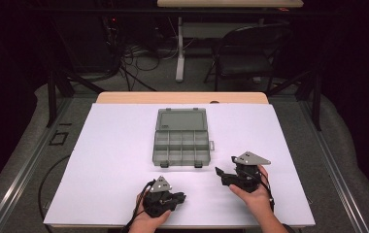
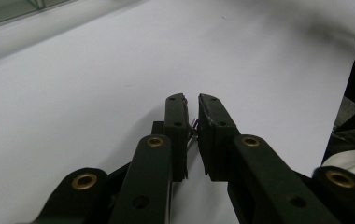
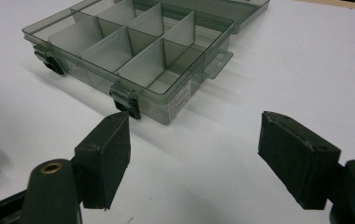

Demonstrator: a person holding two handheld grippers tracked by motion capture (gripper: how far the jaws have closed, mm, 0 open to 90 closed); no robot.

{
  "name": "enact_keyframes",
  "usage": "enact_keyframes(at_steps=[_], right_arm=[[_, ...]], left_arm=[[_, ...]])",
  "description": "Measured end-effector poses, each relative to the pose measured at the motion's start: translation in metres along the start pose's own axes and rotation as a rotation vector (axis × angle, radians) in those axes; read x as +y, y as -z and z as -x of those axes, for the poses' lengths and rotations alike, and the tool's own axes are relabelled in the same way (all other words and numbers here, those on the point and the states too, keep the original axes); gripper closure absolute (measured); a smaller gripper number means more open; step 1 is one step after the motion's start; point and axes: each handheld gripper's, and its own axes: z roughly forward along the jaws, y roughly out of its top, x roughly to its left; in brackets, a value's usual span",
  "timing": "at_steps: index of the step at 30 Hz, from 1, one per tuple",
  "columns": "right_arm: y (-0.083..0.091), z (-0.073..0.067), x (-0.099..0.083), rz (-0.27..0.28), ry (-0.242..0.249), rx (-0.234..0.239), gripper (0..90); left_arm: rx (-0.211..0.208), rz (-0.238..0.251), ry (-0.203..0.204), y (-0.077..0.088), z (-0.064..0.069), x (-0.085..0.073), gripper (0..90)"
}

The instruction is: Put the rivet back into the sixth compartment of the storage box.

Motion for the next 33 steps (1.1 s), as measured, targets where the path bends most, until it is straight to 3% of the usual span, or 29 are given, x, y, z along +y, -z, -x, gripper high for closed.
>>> enact_keyframes(at_steps=[15, 17, 21, 28, 33], right_arm=[[0.0, 0.0, 0.0, 0.0, 0.002, 0.0, 24.7], [0.0, 0.0, 0.0, 0.001, 0.006, -0.001, 24.7], [0.0, 0.0, 0.0, 0.0, 0.003, 0.001, 24.7], [0.0, 0.0, 0.0, -0.001, 0.001, 0.001, 24.7], [0.0, 0.0, 0.0, 0.001, 0.006, -0.001, 24.7]], left_arm=[[0.002, 0.013, 0.018, 0.002, -0.001, 0.001, 83.7], [0.0, 0.022, 0.019, 0.004, -0.002, 0.003, 88.2], [0.014, 0.017, 0.025, 0.005, -0.006, 0.004, 89.0], [0.021, 0.03, 0.031, 0.008, -0.007, 0.003, 85.1], [0.03, 0.047, 0.064, 0.013, -0.009, 0.002, 77.1]])
